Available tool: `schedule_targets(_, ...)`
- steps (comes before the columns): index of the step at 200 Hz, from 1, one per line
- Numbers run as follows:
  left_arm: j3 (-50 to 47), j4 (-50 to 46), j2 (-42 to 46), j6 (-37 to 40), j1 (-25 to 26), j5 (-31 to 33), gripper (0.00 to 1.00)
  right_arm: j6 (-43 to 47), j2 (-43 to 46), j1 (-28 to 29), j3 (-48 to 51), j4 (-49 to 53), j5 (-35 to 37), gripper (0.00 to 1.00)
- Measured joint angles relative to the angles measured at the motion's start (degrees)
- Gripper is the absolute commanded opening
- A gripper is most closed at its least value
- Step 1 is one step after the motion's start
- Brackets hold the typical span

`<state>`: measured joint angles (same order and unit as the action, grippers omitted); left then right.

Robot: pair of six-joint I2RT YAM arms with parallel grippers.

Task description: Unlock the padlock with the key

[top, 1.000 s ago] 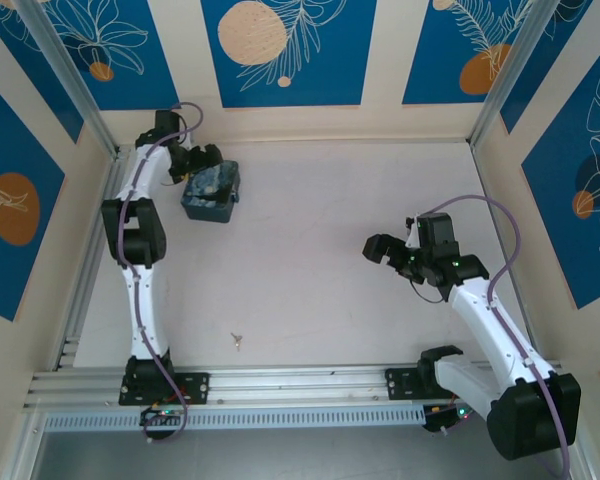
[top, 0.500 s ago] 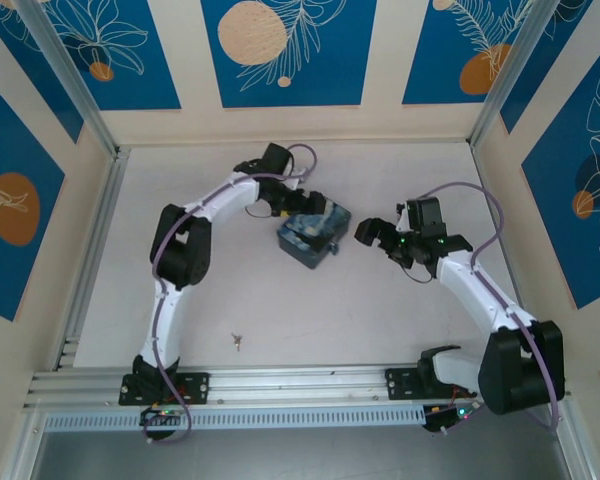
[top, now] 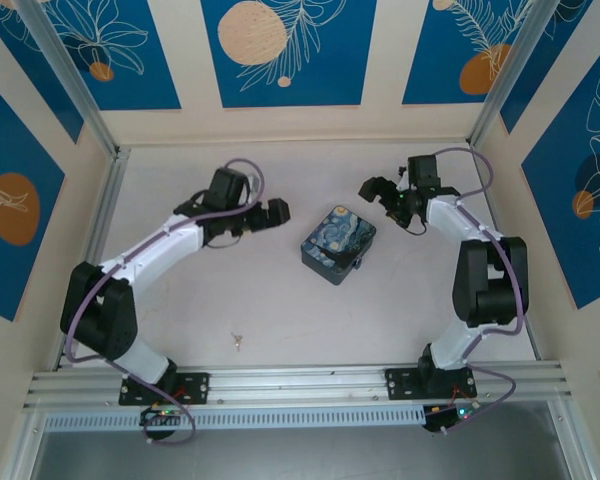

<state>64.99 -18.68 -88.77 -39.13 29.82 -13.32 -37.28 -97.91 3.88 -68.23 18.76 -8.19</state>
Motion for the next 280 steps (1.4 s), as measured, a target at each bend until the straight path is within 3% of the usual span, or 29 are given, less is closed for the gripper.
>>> schedule_targets(52,-5.16,5.55,-0.22,-8.87,10.08,1.84,1.00,-0.70,-2.01,0.39,0.15,-1.16,-3.78,0.94)
schedule_targets(104,-4.07,13.64,-9.42,-15.43,13.94,1.81,1.00,-1.16,-2.01,0.66,2.54,-2.54,-6.34,0.91)
schedule_targets(168,0.57,16.33,-14.23,-17.99,13.33,2.51,1.00,-1.16,0.46,1.03,6.69,-4.68,-9.18,0.89)
schedule_targets(226,3.98,16.37,-17.27,-17.42,8.31,2.34,1.00,-5.16,8.15,3.72,16.55,-8.94,-9.31,0.89)
schedule_targets(280,7.50,16.26,-19.71,-15.80,4.09,1.18,1.00,-9.90,8.96,8.26,19.65,-12.22,-9.35,0.89)
